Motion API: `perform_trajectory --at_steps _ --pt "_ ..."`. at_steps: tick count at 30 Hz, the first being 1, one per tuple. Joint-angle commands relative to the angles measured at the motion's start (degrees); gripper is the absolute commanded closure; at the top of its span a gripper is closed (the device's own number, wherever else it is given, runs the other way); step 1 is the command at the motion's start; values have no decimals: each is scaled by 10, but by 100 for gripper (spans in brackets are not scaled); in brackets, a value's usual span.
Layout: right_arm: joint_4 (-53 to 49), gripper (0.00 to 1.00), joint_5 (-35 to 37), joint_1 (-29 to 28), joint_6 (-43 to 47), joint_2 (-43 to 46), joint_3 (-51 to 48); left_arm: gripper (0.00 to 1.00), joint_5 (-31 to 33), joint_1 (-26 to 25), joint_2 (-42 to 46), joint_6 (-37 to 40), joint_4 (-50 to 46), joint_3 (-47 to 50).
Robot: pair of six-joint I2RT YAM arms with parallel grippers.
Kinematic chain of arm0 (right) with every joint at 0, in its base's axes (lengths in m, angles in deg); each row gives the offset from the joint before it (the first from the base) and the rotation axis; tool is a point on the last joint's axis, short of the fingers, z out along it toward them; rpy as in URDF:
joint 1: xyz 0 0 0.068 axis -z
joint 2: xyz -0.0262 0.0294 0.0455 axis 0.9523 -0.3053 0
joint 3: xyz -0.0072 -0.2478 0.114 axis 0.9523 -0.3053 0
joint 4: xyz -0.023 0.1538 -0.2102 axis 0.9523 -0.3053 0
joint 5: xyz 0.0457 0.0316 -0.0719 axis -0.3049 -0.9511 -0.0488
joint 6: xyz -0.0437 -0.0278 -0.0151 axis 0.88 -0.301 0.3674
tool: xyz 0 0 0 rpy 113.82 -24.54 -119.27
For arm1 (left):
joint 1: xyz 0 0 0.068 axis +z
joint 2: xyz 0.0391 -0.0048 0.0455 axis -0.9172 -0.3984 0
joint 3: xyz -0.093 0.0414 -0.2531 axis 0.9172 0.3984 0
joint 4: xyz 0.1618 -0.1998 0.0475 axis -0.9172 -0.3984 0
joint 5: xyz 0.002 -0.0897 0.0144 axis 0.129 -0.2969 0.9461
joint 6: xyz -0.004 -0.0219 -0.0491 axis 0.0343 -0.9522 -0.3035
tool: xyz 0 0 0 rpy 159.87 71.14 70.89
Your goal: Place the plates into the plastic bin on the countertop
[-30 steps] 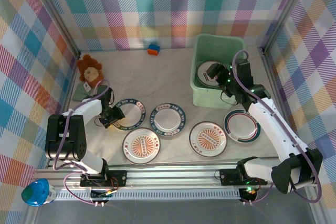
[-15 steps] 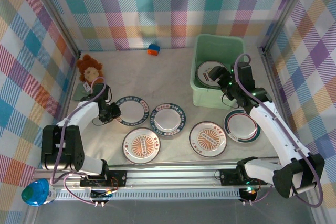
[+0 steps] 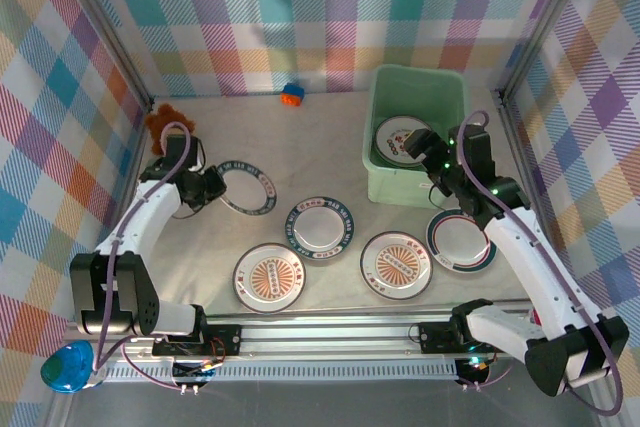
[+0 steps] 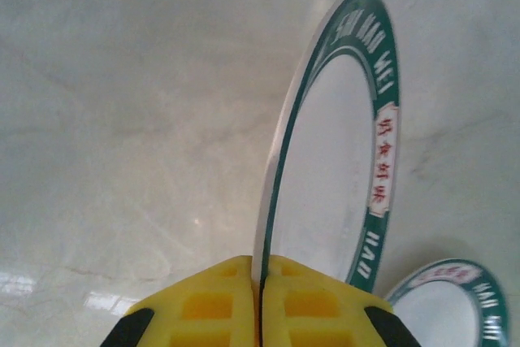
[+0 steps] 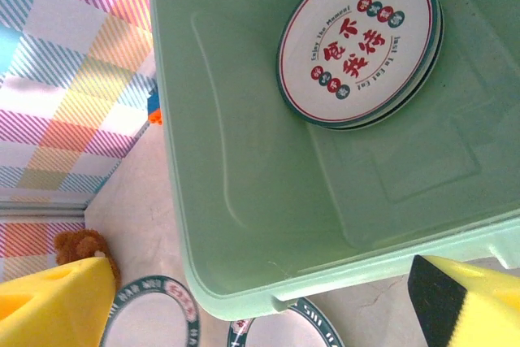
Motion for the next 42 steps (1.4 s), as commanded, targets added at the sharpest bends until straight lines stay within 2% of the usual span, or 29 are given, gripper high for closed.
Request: perform_trajectory --at_steps 1,6,10,14,20,27,36,42 --pt "6 6 -7 -1 27 4 5 100 -31 -1 14 -6 9 -74" --pt "44 6 -57 -1 49 -19 22 100 -91 -1 -9 -27 47 -161" --pt "91 6 -120 -1 77 -48 40 100 -191 -4 -41 -60 115 -218" --pt "177 8 -198 -1 91 -73 53 100 -250 -32 -69 -81 175 -268" --pt "282 13 -284 -2 81 -123 87 100 -293 -86 -119 -115 255 -330" --pt "324 19 -264 -3 67 -155 99 100 -311 -133 -153 -155 311 -357" --pt "369 30 -240 -3 46 -182 97 100 -314 -165 -164 -162 312 -359" --pt "391 46 -234 -3 28 -204 104 100 -310 -175 -168 -156 305 -364"
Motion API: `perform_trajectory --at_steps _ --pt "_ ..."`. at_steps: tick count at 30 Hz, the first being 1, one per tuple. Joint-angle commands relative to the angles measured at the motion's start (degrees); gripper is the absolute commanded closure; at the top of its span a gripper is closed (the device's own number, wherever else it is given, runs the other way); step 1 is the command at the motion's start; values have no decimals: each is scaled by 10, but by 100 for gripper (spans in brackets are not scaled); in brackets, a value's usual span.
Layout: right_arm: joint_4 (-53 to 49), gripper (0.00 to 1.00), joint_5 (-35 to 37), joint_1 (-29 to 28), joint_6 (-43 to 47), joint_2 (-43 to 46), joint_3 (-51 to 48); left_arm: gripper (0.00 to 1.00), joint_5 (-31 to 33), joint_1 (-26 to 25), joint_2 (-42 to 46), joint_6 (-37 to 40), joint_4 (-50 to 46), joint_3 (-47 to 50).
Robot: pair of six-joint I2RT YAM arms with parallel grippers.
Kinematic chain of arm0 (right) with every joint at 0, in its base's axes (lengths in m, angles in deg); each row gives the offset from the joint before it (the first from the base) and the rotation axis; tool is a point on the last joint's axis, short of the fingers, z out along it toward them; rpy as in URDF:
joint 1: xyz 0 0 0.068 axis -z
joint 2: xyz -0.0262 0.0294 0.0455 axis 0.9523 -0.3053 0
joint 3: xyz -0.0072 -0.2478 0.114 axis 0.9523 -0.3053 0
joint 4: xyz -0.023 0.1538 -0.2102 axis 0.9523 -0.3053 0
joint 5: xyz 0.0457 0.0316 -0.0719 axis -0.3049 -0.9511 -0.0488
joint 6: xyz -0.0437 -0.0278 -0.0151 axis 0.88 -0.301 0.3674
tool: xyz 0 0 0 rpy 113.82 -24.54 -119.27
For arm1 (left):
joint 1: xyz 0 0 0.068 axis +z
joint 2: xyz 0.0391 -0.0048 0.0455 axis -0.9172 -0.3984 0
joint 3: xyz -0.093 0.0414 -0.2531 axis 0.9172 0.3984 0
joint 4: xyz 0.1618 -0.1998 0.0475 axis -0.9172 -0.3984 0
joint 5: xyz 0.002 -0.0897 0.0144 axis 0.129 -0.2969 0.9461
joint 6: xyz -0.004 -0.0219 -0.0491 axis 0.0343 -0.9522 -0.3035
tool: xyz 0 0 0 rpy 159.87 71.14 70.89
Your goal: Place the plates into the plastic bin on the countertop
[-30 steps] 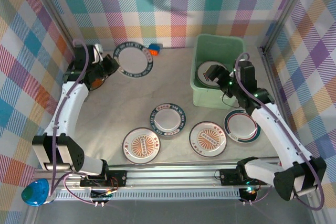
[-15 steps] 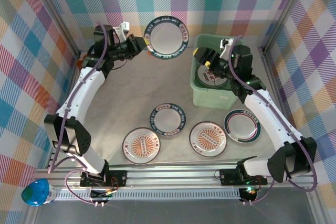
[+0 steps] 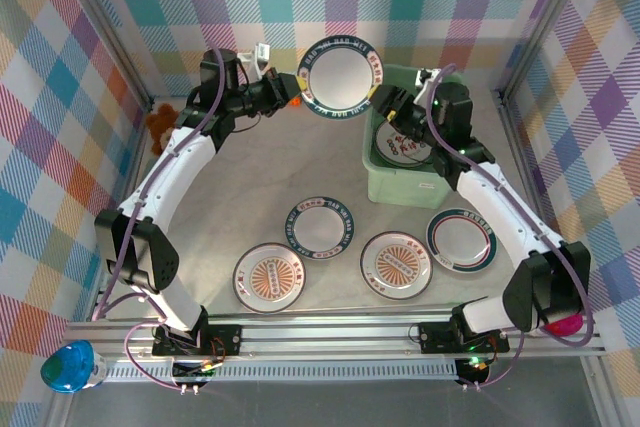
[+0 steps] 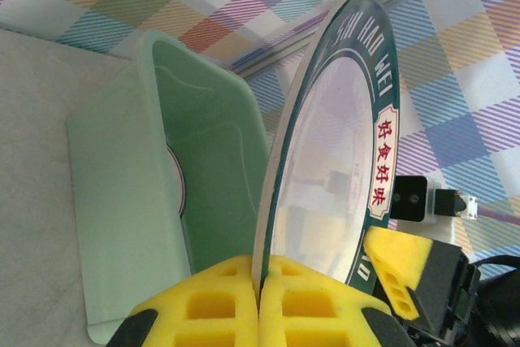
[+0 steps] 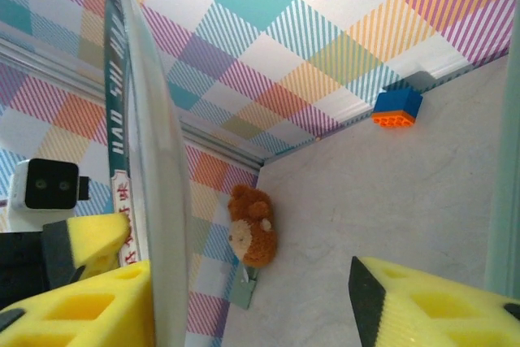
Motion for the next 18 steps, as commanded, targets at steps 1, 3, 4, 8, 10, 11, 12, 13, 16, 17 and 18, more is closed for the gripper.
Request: perform_trajectory --at_steps 1,3,4,8,10,11,12,13,16,17,18 --pt "40 50 12 -2 -13 -10 17 100 -10 -8 2 1 26 -29" --pt "41 59 20 -3 -17 -10 15 100 -1 -10 2 14 11 -34" --pt "39 66 25 -2 -20 -9 12 100 5 -12 2 25 -3 -39" --pt "44 87 48 -2 -32 -4 -2 100 19 -25 -6 68 -57 -71" --pt "49 94 49 -2 -40 -6 -7 100 19 -28 -13 71 -63 -78" --pt "52 95 47 -3 -42 -10 -7 100 18 -29 -17 70 -61 -81" --pt "52 96 46 -3 -45 -14 -8 100 18 -29 -21 70 -62 -83" --pt "55 99 44 -2 -48 -18 -8 100 17 -29 -25 69 -61 -86" --pt "69 100 46 -3 -56 -27 -10 100 14 -29 -40 69 -63 -98" --pt "76 100 49 -2 -58 -30 -13 100 15 -29 -45 69 -65 -102" --pt "86 100 51 -3 -62 -33 -15 100 16 -29 -51 71 -68 -107"
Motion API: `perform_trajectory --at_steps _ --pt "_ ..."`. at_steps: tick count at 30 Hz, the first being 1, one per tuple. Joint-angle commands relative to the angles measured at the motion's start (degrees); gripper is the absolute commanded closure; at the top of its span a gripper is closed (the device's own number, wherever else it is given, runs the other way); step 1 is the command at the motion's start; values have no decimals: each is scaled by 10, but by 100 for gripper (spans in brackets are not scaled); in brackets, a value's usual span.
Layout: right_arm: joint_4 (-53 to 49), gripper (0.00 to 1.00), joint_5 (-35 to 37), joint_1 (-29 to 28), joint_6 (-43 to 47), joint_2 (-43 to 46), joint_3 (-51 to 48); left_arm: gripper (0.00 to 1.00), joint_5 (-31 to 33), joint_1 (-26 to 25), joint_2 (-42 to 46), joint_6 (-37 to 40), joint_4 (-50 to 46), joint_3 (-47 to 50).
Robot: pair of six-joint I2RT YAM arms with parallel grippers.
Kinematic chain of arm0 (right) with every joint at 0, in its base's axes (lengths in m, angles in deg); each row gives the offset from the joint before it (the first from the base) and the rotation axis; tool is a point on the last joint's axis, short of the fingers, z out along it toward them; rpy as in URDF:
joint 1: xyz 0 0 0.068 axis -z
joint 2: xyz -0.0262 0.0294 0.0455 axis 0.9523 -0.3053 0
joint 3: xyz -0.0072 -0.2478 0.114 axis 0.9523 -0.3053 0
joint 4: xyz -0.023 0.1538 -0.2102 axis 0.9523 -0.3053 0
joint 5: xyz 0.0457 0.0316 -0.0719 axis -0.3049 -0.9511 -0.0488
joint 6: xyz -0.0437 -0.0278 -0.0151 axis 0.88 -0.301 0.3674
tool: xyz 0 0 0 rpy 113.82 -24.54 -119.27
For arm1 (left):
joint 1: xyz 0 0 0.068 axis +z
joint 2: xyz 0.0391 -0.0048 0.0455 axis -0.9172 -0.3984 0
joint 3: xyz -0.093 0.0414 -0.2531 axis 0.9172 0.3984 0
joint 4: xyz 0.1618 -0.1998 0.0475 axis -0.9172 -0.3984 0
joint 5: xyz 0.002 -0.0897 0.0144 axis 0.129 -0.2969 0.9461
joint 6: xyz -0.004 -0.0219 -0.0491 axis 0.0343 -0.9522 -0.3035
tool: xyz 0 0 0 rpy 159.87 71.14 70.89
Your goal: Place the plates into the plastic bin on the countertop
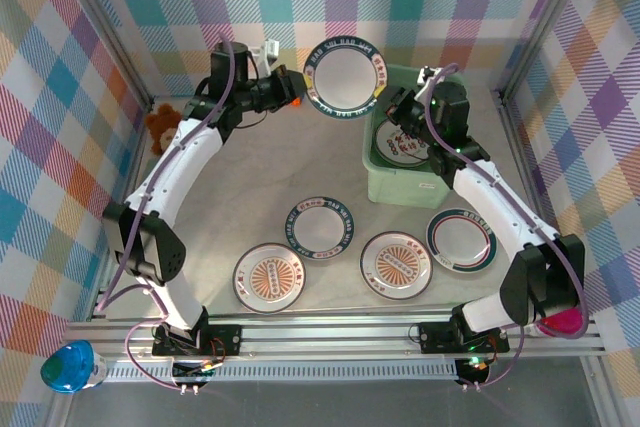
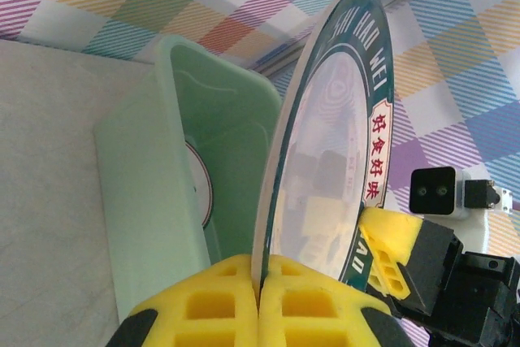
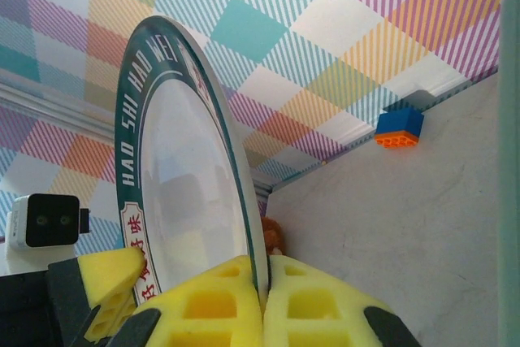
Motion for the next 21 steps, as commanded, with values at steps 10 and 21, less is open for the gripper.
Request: perform_trajectory --at_steps 10,21 --pt "99 100 47 8 -39 -48 6 49 -14 -5 -85 19 -21 -119" --pt "98 100 157 56 -62 -19 -31 34 42 47 -119 26 -14 -149"
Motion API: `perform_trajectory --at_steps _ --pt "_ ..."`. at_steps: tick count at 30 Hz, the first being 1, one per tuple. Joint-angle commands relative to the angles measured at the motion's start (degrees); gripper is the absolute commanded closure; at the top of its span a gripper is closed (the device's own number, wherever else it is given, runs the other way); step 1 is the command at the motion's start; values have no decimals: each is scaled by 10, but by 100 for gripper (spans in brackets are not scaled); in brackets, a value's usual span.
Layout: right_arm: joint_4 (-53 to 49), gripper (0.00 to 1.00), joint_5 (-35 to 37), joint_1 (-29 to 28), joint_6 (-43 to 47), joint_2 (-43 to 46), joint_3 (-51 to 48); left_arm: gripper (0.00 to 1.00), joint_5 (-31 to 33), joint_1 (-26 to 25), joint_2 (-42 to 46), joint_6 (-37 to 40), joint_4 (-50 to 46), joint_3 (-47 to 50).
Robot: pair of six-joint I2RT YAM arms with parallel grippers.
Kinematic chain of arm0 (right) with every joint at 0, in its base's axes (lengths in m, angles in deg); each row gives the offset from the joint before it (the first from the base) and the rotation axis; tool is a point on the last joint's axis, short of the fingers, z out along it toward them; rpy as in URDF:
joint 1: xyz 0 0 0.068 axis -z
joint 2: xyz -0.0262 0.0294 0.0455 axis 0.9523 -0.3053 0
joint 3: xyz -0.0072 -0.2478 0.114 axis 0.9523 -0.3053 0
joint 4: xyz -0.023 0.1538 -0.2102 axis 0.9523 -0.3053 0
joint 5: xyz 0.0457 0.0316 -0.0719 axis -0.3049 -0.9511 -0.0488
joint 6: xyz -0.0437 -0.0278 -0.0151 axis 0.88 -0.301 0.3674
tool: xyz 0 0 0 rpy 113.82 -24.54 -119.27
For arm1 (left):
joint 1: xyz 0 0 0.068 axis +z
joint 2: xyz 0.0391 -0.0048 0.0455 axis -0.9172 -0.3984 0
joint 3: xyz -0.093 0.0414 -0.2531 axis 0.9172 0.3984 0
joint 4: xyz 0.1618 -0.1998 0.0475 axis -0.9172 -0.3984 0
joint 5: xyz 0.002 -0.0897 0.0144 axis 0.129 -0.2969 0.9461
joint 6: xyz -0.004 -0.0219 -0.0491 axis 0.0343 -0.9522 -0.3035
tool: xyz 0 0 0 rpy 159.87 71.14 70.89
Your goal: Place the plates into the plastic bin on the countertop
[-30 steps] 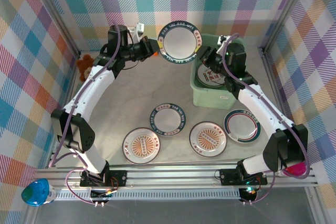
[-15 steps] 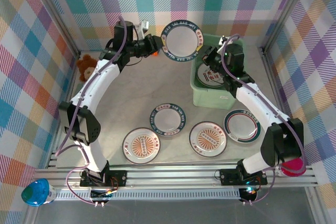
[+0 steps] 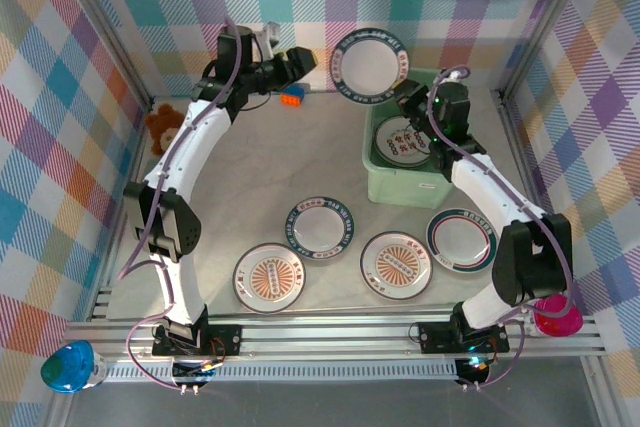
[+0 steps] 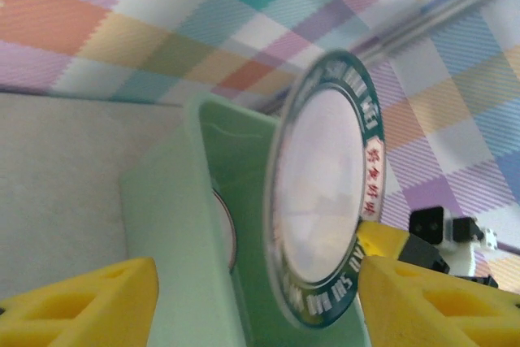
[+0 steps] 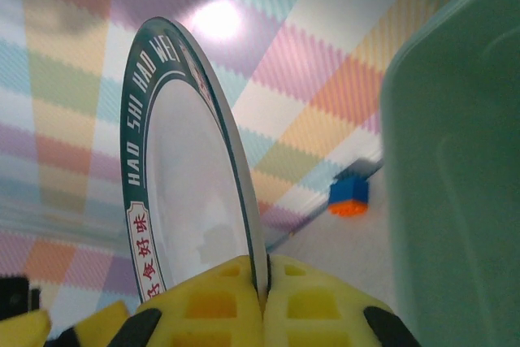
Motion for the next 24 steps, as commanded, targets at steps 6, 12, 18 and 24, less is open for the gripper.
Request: perform_trajectory --at_steps 6,12,18,24 --pt "-54 100 178 12 -7 96 -70 33 36 23 -37 11 -2 -5" --pt "-67 100 263 12 -25 135 -127 33 46 28 -46 36 -38 11" --pt "-140 100 267 12 -30 85 -91 33 60 39 -26 49 -58 52" --pt "-216 100 293 7 -114 41 -66 33 73 41 -16 66 -76 69"
